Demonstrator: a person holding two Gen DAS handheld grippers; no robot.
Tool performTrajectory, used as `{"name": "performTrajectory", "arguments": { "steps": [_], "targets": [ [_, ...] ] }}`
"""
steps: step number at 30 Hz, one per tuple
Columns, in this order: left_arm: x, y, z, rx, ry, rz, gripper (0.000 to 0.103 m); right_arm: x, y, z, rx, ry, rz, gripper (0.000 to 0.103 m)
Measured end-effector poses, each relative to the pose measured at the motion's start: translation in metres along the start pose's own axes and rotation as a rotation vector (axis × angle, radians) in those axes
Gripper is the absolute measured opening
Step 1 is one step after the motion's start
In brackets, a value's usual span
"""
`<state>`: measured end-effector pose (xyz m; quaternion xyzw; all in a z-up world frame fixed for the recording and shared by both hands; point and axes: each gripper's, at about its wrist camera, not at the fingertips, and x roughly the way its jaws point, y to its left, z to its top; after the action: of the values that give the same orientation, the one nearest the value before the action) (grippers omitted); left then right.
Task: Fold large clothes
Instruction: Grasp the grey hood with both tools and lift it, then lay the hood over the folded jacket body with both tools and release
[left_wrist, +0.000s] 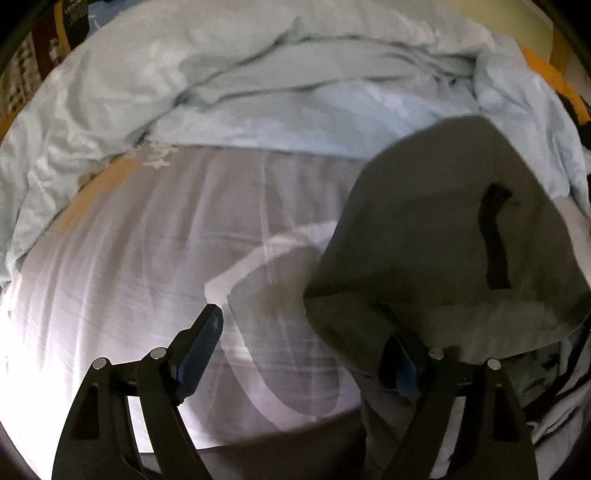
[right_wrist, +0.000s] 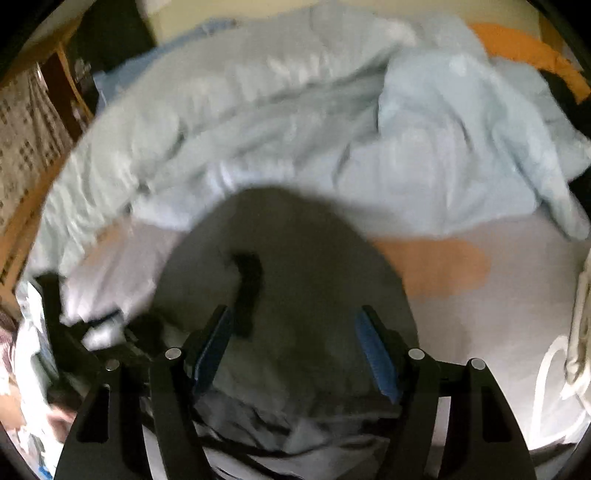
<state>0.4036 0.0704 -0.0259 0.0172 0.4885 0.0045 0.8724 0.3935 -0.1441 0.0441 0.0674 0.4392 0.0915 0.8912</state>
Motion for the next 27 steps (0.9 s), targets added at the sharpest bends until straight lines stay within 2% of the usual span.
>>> {"name": "performTrajectory", "arguments": {
  "steps": [3,6,8,12,13,15,16,18,20,22,25,27],
  "targets": [
    [-0.003,0.008,0.0,-0.036,-0.002,-0.034,0.082,0.013,0.018,0.03,-0.027,0.013,-0.001,0.076],
    [-0.002,0.013,0.001,-0.064,0.002,-0.069,0.082,0.054,0.034,0.06,-0.048,0.099,-0.005,0.076],
    [-0.004,0.016,0.003,-0.078,-0.006,-0.088,0.082,0.076,0.044,0.067,-0.073,0.112,-0.048,0.076],
    [-0.023,0.025,0.012,-0.084,-0.077,-0.113,0.082,0.106,0.064,0.074,-0.169,0.117,-0.161,0.074],
    [-0.03,0.029,0.013,-0.102,-0.099,-0.139,0.082,0.109,0.065,0.074,-0.174,0.123,-0.158,0.052],
    [-0.041,0.034,0.015,-0.121,-0.137,-0.163,0.082,0.11,0.068,0.069,-0.185,0.122,-0.156,0.018],
    [-0.05,0.036,0.015,-0.123,-0.175,-0.151,0.082,0.107,0.071,0.064,-0.205,0.109,-0.163,0.006],
    [-0.075,0.039,0.014,-0.126,-0.267,-0.098,0.081,0.087,0.079,0.056,-0.248,0.049,-0.18,0.005],
    [-0.116,0.042,0.01,-0.135,-0.418,-0.081,0.081,0.053,0.084,0.048,-0.243,-0.033,-0.159,0.005],
    [-0.165,0.049,0.0,-0.181,-0.586,-0.138,0.082,0.01,0.09,0.036,-0.262,-0.107,-0.118,0.005],
    [-0.217,0.054,-0.018,-0.242,-0.732,-0.22,0.082,-0.063,0.097,0.001,-0.285,-0.185,-0.056,0.005],
    [-0.245,0.052,-0.037,-0.273,-0.857,-0.212,0.082,-0.111,0.094,-0.033,-0.263,-0.24,-0.034,0.005]
  ]
}}
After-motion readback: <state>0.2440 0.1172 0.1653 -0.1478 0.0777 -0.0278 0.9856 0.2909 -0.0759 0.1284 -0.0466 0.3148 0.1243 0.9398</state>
